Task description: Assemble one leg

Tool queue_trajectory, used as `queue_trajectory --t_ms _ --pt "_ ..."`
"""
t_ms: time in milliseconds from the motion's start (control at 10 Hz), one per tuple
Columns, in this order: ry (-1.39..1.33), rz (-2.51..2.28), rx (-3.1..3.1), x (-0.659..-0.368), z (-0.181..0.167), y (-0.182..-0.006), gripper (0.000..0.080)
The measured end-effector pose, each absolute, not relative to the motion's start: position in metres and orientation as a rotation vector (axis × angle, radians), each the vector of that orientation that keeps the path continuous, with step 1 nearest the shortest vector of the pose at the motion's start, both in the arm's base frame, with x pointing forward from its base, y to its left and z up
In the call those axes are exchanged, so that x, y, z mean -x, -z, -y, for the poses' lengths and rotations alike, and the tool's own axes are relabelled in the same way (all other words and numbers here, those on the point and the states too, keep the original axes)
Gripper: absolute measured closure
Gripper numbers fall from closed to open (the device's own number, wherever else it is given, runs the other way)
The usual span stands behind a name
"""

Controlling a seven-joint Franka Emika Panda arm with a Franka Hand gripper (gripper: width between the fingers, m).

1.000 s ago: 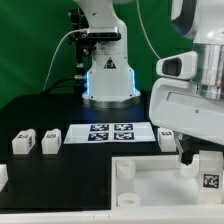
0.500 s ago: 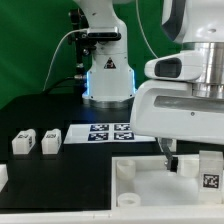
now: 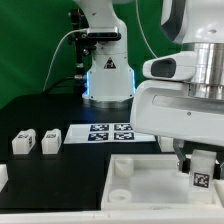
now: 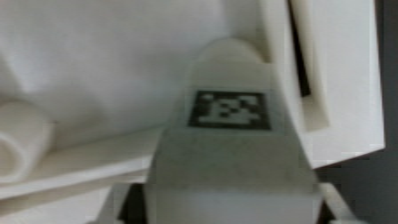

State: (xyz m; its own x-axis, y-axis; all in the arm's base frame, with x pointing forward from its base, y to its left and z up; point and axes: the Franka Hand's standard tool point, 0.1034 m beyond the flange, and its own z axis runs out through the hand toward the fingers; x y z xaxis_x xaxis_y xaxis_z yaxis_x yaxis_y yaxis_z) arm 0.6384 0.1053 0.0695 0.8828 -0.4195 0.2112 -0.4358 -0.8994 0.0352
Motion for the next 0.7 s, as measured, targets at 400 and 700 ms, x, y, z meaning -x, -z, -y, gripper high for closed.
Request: queue_trajectory --t_ms 400,700 --pt "-0.272 1.58 -2.755 -0.636 -0.093 -0.067 0.0508" --pt "-0.199 2.046 -2.457 -0.63 -0.092 -0.067 0.0507"
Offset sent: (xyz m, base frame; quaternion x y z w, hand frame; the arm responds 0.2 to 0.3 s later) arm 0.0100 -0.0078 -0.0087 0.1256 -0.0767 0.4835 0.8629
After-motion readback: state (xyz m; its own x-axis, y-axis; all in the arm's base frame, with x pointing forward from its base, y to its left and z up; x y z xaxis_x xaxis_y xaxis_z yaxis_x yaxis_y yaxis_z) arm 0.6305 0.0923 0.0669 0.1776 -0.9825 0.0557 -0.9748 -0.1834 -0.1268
